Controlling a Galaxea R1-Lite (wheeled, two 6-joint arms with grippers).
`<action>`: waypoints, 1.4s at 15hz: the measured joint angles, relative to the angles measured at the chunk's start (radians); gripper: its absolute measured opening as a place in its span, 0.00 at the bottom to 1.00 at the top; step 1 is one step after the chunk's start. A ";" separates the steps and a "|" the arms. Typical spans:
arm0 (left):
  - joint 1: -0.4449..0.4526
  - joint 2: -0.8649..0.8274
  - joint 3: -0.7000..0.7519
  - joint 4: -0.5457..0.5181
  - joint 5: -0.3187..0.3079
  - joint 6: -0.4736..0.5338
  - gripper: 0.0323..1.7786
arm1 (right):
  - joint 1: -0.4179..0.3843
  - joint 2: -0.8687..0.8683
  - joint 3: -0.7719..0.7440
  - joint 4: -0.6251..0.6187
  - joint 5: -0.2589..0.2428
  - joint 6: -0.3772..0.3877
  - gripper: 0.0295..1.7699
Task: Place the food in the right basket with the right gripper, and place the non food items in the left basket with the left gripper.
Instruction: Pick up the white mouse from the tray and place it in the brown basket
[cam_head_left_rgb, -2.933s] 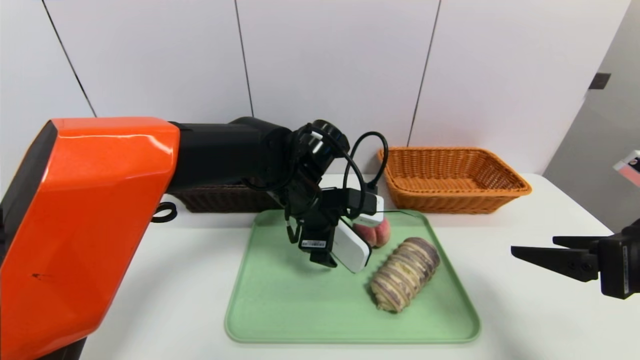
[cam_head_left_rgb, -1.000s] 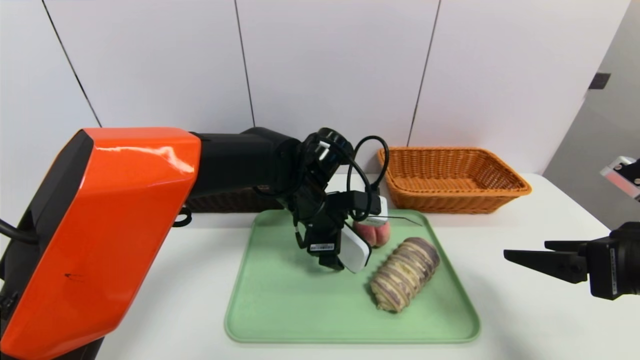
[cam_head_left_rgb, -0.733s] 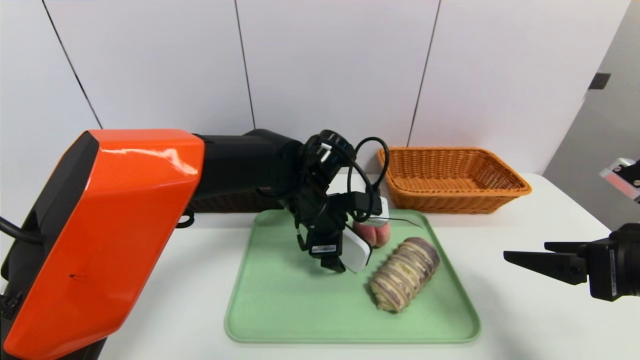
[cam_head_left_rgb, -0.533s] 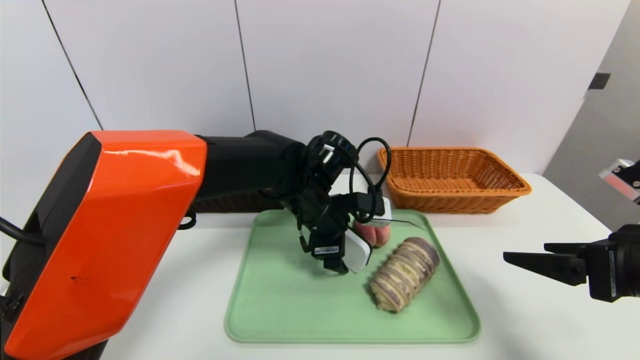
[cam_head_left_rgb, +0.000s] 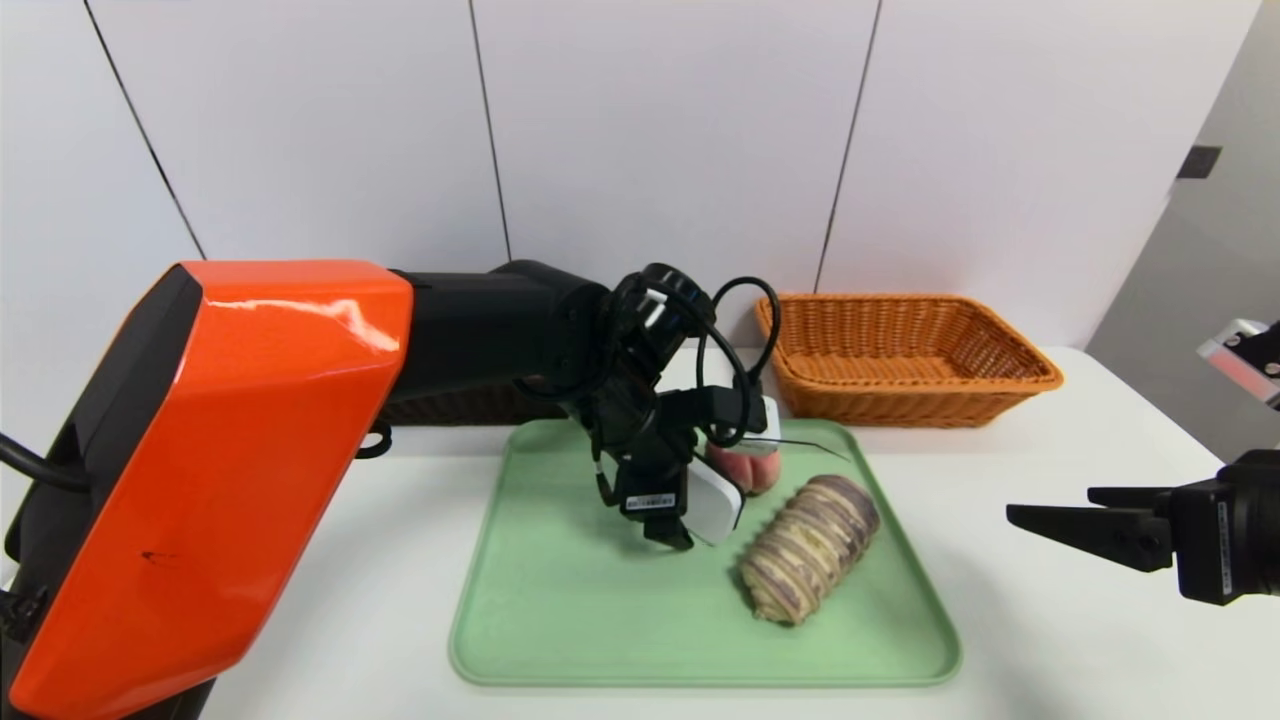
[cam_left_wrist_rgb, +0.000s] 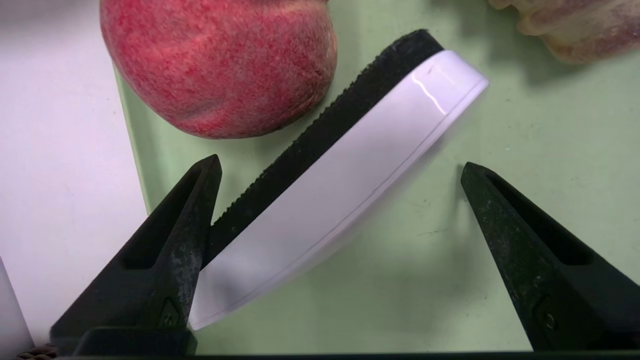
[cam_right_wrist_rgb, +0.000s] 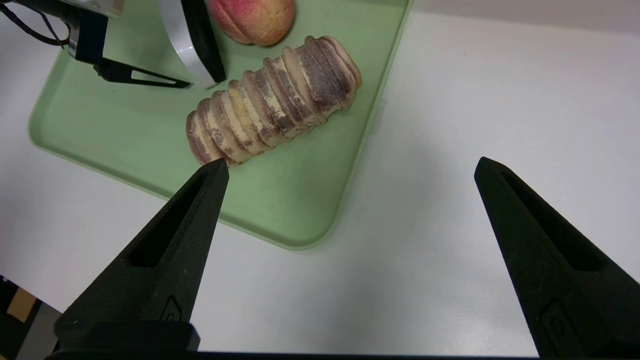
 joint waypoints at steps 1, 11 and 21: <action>0.000 0.000 0.000 0.006 0.000 0.000 0.95 | 0.000 0.000 0.000 0.000 0.000 0.001 0.96; 0.000 -0.006 0.000 0.016 0.001 0.004 0.28 | 0.000 -0.003 0.006 -0.016 0.000 0.001 0.96; 0.000 -0.115 0.001 0.153 -0.053 0.000 0.28 | 0.005 -0.007 0.006 -0.016 -0.002 0.002 0.96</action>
